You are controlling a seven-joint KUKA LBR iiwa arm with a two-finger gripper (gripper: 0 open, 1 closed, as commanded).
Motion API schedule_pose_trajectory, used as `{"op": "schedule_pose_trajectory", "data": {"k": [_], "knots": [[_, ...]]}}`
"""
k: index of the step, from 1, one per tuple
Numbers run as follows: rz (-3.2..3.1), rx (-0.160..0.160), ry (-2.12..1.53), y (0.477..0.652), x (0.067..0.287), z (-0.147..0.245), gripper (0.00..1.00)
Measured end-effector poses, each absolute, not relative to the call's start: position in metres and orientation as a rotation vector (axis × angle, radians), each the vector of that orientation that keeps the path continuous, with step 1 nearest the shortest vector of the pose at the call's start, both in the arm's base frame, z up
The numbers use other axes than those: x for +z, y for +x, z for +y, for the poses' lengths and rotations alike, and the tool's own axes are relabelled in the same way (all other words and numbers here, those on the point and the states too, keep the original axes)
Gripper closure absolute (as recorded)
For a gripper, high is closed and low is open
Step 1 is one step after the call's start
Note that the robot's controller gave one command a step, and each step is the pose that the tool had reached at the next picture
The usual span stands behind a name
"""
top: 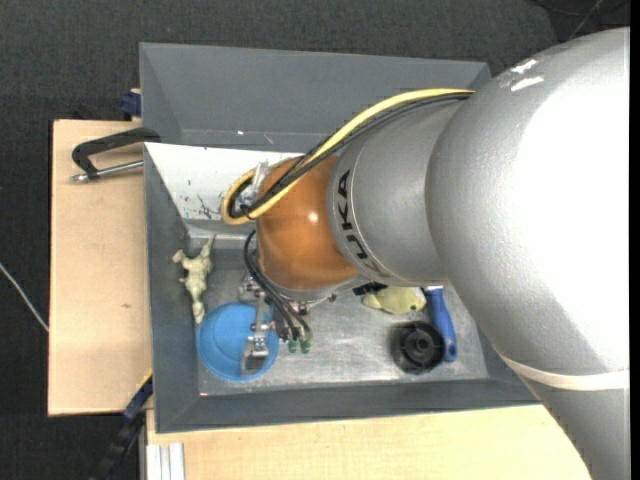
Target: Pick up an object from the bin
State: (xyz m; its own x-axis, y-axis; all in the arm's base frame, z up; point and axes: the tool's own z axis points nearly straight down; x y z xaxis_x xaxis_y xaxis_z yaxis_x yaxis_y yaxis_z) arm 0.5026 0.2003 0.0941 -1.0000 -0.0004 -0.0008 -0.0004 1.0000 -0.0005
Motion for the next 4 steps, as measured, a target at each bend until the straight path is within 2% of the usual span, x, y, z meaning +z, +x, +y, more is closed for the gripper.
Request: {"op": "schedule_pose_trajectory", "data": {"k": [4], "knots": [[3.141, -0.001, -0.001, 0.5027, 0.0942, 0.2004, 1.00]]}}
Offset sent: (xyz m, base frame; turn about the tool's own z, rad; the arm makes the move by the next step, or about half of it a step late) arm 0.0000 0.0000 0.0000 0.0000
